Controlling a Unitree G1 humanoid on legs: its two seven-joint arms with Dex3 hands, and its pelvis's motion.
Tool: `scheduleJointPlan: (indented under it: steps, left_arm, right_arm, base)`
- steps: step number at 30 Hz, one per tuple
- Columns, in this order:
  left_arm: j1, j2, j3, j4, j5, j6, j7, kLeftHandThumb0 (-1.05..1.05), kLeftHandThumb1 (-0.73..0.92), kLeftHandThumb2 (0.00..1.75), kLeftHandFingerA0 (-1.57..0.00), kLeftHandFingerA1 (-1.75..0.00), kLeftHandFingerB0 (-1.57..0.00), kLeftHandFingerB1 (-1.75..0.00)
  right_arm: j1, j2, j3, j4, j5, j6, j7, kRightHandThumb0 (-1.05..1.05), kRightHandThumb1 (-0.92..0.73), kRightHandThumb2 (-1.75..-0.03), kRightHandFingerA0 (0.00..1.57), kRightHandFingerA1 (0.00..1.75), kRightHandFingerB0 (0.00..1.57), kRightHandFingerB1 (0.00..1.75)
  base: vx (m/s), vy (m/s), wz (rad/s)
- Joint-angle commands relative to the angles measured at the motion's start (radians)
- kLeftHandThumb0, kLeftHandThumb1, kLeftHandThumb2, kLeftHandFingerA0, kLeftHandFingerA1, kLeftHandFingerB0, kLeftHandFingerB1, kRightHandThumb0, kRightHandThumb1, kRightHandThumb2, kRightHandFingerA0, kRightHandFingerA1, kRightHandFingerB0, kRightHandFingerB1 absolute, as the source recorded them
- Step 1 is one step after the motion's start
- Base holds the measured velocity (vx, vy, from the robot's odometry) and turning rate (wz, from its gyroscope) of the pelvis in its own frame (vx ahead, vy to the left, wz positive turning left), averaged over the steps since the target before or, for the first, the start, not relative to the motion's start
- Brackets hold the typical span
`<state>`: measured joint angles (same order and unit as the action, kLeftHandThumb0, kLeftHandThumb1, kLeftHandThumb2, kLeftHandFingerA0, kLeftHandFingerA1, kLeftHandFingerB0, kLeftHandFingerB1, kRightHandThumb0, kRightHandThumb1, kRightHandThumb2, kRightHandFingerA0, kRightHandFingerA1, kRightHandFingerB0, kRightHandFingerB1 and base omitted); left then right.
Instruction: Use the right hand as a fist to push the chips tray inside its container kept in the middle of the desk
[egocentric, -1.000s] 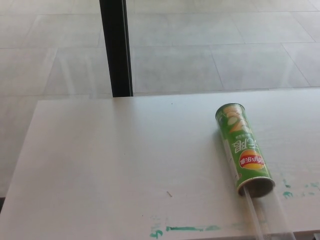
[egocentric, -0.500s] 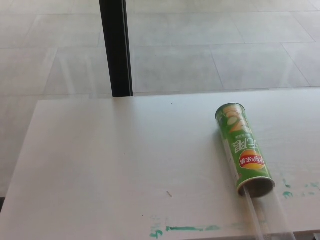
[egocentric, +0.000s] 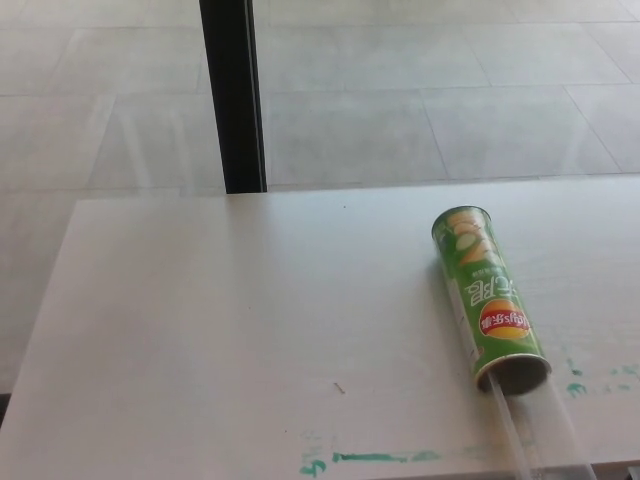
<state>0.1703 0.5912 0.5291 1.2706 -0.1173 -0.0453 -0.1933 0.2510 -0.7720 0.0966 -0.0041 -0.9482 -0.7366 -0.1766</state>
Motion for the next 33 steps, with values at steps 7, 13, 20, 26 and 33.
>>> scheduleJointPlan:
  steps: [7, 13, 20, 26, 33]
  left_arm:
    - [0.007, 0.018, -0.010, 0.011, -0.030, -0.024, -0.015, -1.05, 0.89, 1.00, -0.55, -1.42, -0.26, -1.12]
    - [0.004, 0.017, -0.013, 0.017, -0.032, -0.029, -0.007, -0.78, 0.60, 1.39, -0.80, -1.21, -0.02, -0.73]
    - [0.012, 0.016, -0.008, 0.015, -0.043, -0.036, 0.002, -0.83, 0.65, 1.44, -1.15, -1.41, -0.17, -0.85]
    - [0.016, 0.012, -0.016, 0.015, -0.037, -0.044, 0.001, -0.87, 0.69, 1.48, -0.99, -1.34, 0.00, -0.76]
    - [0.016, 0.008, -0.015, 0.017, -0.043, -0.040, -0.002, -0.89, 0.68, 1.47, -0.84, -1.28, 0.00, -0.77]
  right_arm:
    - [-0.057, -0.018, 0.013, 0.042, -0.051, 0.033, -0.093, -0.62, -0.70, -1.14, 1.15, 1.35, 0.56, 0.67]
    - [-0.069, 0.012, 0.030, 0.014, -0.052, 0.075, -0.079, -0.63, -0.70, -1.14, 1.16, 1.36, 0.57, 0.66]
    - [-0.106, 0.049, 0.084, 0.012, -0.063, 0.105, -0.065, -0.73, -0.86, -0.74, 0.88, 1.65, 0.60, 0.53]
    - [-0.147, 0.071, 0.115, 0.031, -0.086, 0.136, -0.083, -0.62, -0.70, -1.13, 1.20, 1.38, 0.52, 0.67]
    - [-0.194, 0.072, 0.127, 0.046, -0.068, 0.199, -0.008, -0.74, -0.92, -0.76, 0.87, 1.65, 0.49, 0.52]
  base:
    - [0.00, 0.000, 0.00]
    - [0.00, 0.000, 0.00]
    - [0.00, 0.000, 0.00]
    - [0.00, 0.000, 0.00]
    - [0.00, 0.000, 0.00]
